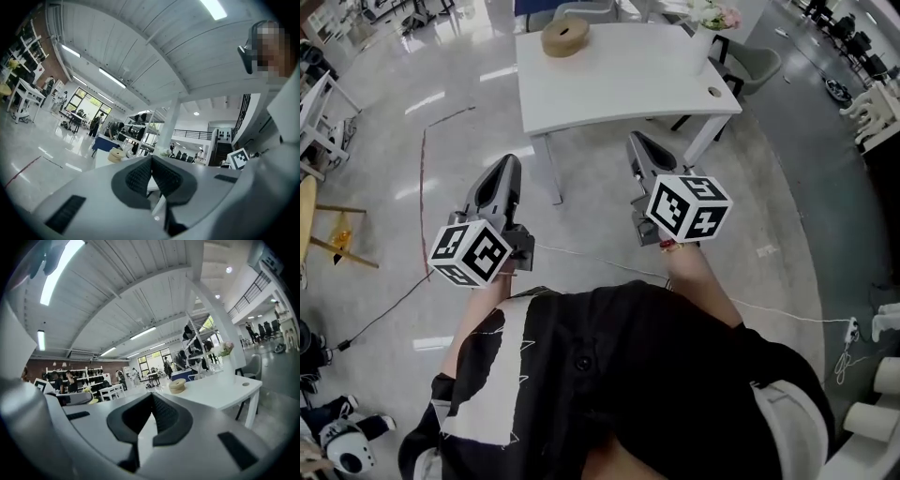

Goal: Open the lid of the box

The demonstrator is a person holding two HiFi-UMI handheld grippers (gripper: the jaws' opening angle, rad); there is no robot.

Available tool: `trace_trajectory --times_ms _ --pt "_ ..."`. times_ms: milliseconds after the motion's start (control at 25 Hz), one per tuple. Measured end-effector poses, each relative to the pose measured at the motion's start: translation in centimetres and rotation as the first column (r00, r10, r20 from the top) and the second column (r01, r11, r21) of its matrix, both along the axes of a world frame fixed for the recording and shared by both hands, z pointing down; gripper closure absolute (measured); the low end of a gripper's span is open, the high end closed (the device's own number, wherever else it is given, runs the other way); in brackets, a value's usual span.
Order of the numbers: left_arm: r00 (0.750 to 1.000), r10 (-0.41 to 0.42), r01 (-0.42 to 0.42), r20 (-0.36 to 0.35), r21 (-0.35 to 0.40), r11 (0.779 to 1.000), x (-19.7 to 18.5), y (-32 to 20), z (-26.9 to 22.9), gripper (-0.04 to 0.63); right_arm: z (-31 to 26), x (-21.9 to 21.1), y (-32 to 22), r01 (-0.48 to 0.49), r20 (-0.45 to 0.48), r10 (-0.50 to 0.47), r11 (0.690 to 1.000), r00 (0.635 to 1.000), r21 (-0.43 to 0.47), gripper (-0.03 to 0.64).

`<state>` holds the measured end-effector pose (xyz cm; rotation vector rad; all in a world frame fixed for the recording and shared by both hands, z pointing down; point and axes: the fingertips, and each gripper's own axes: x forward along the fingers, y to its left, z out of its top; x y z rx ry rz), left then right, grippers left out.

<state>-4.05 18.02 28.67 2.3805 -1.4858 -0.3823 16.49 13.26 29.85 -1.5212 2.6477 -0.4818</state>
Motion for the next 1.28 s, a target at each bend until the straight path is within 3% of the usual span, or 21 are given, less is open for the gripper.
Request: trace_trajectory --times_ms 120,440,600,840,1280 --pt "1.0 0.029 -0.029 0.003 0.001 1.0 -2.5 -1.7 -0.1 0.584 0.6 -2.3 -1.1 -0.031 0.039 0.032 0.999 0.999 -0.034 0.614" --pt "0.997 0.081 -0.08 0.003 -0.029 0.996 -5.5 -4.4 1.7 0.584 2.7 -5.5 -3.0 -0.082 -0.022 0.081 0.996 0.996 -0.044 0.614" --pt "0.997 0.073 -0.074 -0.017 -0.064 0.995 -6.8 -5.2 3.2 0.584 4.1 -7.0 -3.5 -0.056 -0.036 0.053 0.995 0.998 -0.083 0.614" --pt "0.999 0.049 -0.051 -0.024 -0.087 0.995 -6.9 -6.9 4.4 0.584 5.0 -6.6 -5.6 -0.059 -0.015 0.057 0.993 0.998 -0.106 0.614" --pt "0.999 -0.007 0.004 -0.037 -0.068 0.998 -5.8 -16.2 3.3 0.584 5.4 -5.4 -16.1 0.013 -0.009 -0.014 0.991 1.0 -0.135 0.614"
